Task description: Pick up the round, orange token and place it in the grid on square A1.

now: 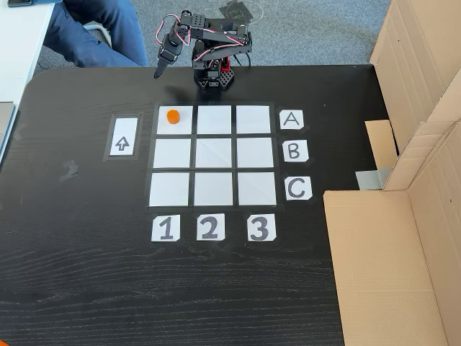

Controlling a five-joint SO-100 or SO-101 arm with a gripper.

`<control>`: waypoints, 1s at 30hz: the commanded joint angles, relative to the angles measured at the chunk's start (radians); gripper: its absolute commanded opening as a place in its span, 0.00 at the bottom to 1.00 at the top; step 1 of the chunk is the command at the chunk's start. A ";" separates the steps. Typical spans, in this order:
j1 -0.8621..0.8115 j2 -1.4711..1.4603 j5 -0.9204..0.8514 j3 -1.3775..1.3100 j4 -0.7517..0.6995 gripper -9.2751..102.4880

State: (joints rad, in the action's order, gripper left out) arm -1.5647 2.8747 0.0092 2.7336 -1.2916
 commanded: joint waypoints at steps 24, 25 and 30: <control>-0.018 0.052 0.003 0.021 0.002 0.34; -0.018 0.052 0.003 0.021 0.002 0.34; -0.018 0.051 0.003 0.021 0.002 0.34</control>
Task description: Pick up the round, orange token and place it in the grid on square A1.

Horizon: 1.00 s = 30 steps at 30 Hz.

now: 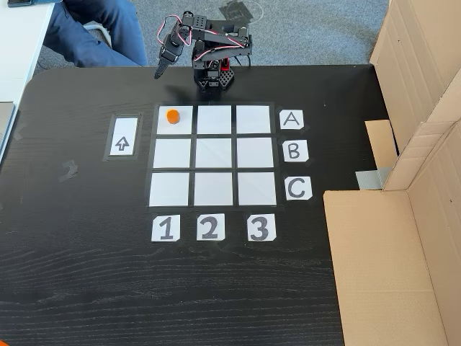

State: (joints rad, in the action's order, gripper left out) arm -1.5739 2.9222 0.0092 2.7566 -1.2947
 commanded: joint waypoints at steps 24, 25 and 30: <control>-0.006 0.012 0.011 0.002 0.006 0.35; -0.006 0.014 0.014 0.002 0.006 0.35; -0.006 0.018 0.018 0.003 0.006 0.35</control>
State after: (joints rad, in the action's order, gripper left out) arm -1.5739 2.9314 0.0199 2.7596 -1.2947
